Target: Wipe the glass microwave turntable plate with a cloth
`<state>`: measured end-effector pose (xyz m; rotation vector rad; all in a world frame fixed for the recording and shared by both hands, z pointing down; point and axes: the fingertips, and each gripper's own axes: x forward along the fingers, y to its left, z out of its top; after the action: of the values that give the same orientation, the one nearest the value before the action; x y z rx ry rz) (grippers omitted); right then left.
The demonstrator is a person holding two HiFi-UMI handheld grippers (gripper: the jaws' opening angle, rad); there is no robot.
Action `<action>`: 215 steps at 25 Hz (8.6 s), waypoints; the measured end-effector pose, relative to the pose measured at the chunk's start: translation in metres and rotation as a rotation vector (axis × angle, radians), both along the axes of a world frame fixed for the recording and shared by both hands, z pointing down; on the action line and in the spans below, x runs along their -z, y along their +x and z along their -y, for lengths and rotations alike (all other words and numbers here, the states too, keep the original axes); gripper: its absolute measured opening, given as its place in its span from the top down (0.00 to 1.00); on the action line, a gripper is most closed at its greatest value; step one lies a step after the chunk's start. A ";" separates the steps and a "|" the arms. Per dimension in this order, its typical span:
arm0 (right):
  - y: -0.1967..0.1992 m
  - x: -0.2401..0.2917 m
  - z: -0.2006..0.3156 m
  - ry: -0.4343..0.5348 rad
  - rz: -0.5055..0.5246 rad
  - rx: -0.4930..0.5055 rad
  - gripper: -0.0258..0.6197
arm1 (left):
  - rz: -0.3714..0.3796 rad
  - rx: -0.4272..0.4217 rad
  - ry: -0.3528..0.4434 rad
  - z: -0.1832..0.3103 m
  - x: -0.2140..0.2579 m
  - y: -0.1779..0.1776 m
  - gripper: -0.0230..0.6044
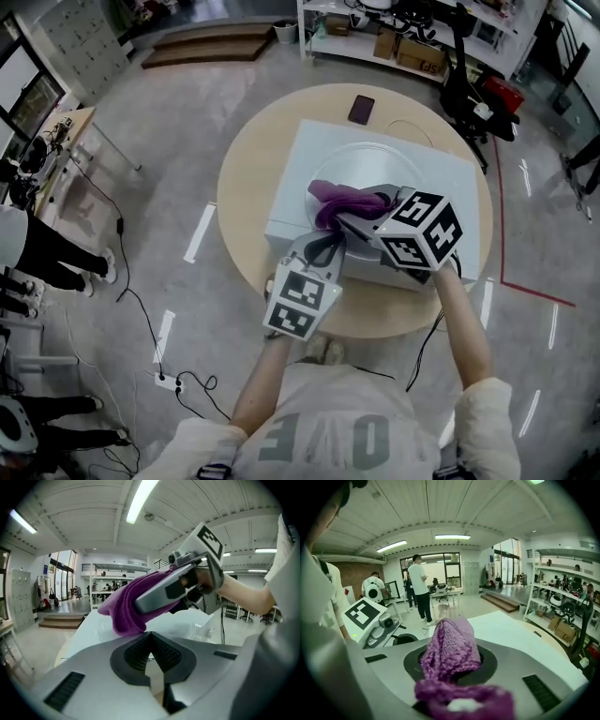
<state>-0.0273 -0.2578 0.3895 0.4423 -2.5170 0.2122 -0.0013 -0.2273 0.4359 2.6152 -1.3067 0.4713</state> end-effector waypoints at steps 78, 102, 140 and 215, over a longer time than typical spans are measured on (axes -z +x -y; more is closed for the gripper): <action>0.094 -0.034 -0.078 0.099 -0.224 -0.280 0.89 | 0.017 0.012 0.013 0.003 -0.001 -0.007 0.97; 0.004 -0.029 -0.004 0.045 -0.168 -0.038 0.89 | 0.004 0.005 0.020 0.003 0.003 -0.003 0.97; -0.004 -0.019 0.024 -0.020 -0.050 -0.013 0.89 | -0.008 -0.002 0.024 0.001 0.001 -0.001 0.97; 0.068 -0.038 -0.014 0.130 -0.228 -0.285 0.89 | -0.011 0.020 0.038 0.004 -0.006 -0.001 0.97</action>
<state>0.0406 -0.2440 0.4271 0.8303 -2.2459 0.0996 -0.0020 -0.2313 0.4418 2.6291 -1.3504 0.4327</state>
